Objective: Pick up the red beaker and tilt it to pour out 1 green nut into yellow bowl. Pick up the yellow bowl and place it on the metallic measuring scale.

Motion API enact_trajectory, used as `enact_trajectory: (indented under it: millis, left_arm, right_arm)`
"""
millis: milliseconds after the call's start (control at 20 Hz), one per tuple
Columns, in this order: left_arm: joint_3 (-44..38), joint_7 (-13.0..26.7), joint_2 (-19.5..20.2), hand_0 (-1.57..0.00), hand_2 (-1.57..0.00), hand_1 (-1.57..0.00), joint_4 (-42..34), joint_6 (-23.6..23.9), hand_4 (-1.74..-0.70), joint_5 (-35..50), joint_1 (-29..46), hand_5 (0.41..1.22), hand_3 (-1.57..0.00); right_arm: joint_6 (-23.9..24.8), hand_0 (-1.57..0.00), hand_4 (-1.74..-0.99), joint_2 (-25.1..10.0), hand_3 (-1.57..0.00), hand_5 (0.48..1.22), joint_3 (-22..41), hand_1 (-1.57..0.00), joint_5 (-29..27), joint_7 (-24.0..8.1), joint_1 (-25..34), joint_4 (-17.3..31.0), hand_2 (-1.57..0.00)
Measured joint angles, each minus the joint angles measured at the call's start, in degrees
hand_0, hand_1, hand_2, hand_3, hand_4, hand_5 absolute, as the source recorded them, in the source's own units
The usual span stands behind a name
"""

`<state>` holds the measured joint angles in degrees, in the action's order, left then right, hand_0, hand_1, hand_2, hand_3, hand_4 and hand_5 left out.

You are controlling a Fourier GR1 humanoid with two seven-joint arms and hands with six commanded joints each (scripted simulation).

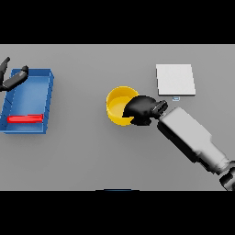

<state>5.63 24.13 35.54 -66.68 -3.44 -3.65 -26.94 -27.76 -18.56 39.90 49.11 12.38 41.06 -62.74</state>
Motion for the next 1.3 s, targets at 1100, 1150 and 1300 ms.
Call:
enact_trajectory:
  millis: [1100, 1150, 1300]
  left_arm:
    - [-0.9, 2.4, -0.6, 0.00, 0.00, 0.00, -2.9, 0.0, -0.83, 2.5, 0.5, 0.733, 0.00]
    - [-1.0, 2.4, -0.4, 0.00, 0.00, 0.00, -2.5, 0.0, -0.84, 2.3, 0.2, 0.737, 0.00]
    - [-1.3, 3.9, -0.5, 0.00, 0.00, 0.00, -2.8, 0.2, -0.85, 2.7, -0.1, 0.746, 0.00]
  right_arm:
    - [-2.2, -1.56, -1.741, -11.5, -1.16, 1.221, -9.8, -1.57, -4.0, -6.0, 2.7, -8.8, -1.53]
    - [-0.9, -1.56, -1.741, -11.8, -1.16, 1.221, -10.5, -1.57, -3.7, -6.3, 3.1, -7.4, -1.53]
    - [2.0, -1.57, -1.741, -12.5, -1.15, 1.221, -12.0, -1.57, -3.4, -5.7, 5.2, -2.2, -1.55]
